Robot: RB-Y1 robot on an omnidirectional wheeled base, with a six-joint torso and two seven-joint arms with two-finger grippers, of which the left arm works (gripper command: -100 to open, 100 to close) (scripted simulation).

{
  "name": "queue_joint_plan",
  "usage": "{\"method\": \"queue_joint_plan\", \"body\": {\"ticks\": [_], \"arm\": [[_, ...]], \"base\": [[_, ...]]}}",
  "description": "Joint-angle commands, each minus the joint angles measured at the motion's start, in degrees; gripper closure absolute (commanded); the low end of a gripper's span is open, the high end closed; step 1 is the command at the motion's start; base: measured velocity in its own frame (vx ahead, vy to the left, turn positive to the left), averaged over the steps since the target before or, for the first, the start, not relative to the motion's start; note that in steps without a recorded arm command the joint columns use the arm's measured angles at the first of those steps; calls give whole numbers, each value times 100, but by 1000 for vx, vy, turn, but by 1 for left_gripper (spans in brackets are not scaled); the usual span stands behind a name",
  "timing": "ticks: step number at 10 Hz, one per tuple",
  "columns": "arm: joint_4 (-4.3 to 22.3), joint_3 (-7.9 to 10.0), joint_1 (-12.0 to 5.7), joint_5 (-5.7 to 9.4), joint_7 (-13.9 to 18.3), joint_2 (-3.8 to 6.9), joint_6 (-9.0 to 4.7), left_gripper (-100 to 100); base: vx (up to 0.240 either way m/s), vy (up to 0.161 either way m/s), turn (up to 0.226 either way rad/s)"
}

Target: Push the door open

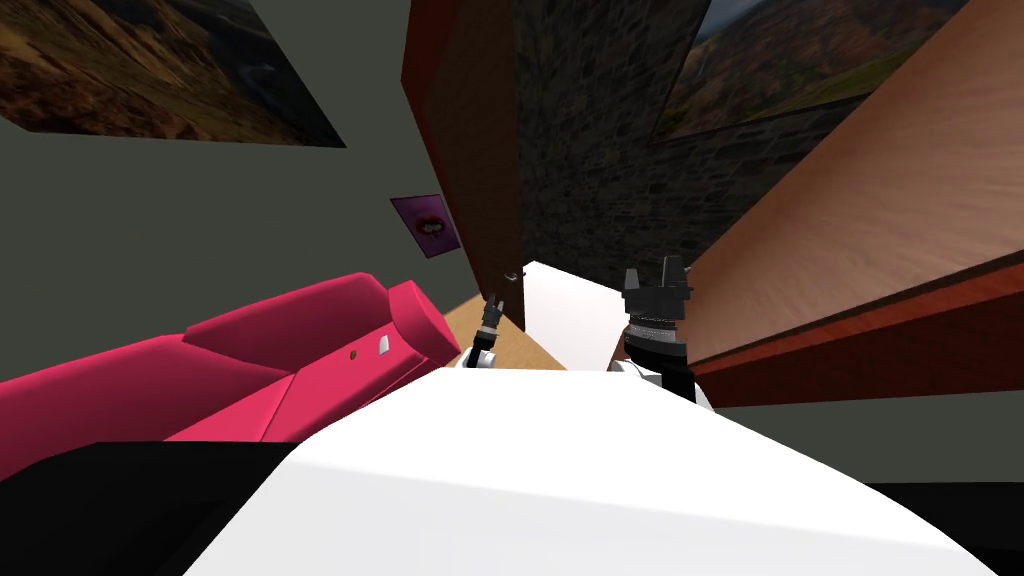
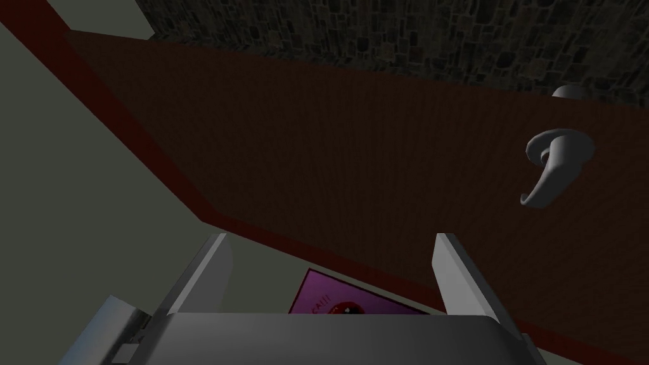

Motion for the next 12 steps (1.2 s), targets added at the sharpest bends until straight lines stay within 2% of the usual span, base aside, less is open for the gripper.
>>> {"method": "queue_joint_plan", "body": {"ticks": [1, 12], "arm": [[197, -42, -92, 5, -2, 4, -19, -100], [1551, -334, -662, 26, -30, -28, -221, -100]], "base": [[96, 52, -76], [80, 68, -78]]}}
